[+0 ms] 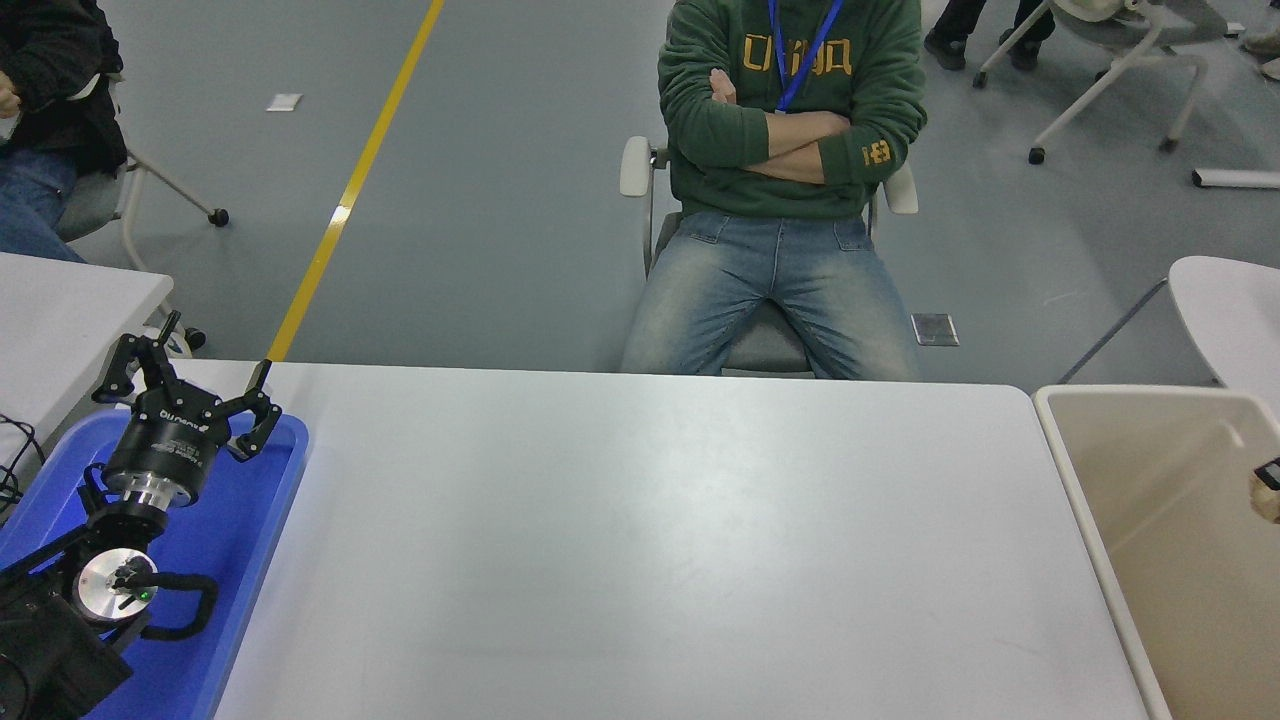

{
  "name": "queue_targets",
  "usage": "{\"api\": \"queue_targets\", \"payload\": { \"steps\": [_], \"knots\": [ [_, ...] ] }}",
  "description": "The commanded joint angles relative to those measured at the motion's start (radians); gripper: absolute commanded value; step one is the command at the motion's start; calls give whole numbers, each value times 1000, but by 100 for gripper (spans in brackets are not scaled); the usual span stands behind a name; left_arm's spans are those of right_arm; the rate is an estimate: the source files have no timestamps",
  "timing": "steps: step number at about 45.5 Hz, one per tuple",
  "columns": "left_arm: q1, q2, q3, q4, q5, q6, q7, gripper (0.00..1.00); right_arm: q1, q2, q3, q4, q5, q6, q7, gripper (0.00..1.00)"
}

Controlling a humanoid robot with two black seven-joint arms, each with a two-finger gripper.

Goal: Clean the table surface

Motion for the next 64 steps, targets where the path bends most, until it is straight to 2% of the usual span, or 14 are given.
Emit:
{"api": "queue_targets", "payload": {
  "steps": [1, 8, 17, 18, 19, 20, 22, 32, 48, 53, 57, 64],
  "knots": [
    [0, 0, 0, 0, 0, 0, 0, 100, -57, 148, 0, -81, 66, -73, -1, 0],
    [0, 0, 0, 0, 0, 0, 0, 100, -66, 208, 1, -81, 98, -104, -6, 0],
    [0, 0, 0, 0, 0, 0, 0, 100, -63, 208, 3, -81, 103, -113, -6, 0],
    [0, 0, 0, 0, 0, 0, 0, 100, -63, 208, 3, -81, 104, -113, -7, 14],
    [0, 0, 0, 0, 0, 0, 0, 100, -63, 206, 3, -82, 104, -114, -6, 34],
    [0, 0, 0, 0, 0, 0, 0, 100, -58, 208, 8, -82, 104, -118, -6, 61],
    [0, 0, 0, 0, 0, 0, 0, 100, -55, 206, 15, -81, 104, -116, -6, 100],
    [0, 0, 0, 0, 0, 0, 0, 100, -38, 192, 29, -82, 104, -119, -4, 100],
    [-2, 0, 0, 0, 0, 0, 0, 100, 5, 7, 162, -16, 104, -107, 10, 100],
    [0, 0, 0, 0, 0, 0, 0, 100, 3, -67, 256, 105, 104, -107, 50, 100],
    [0, 0, 0, 0, 0, 0, 0, 100, -4, -143, 382, 269, 104, -107, 86, 100],
    [0, 0, 0, 0, 0, 0, 0, 100, -46, -260, 662, 569, 104, -105, 91, 100]
  ]
}}
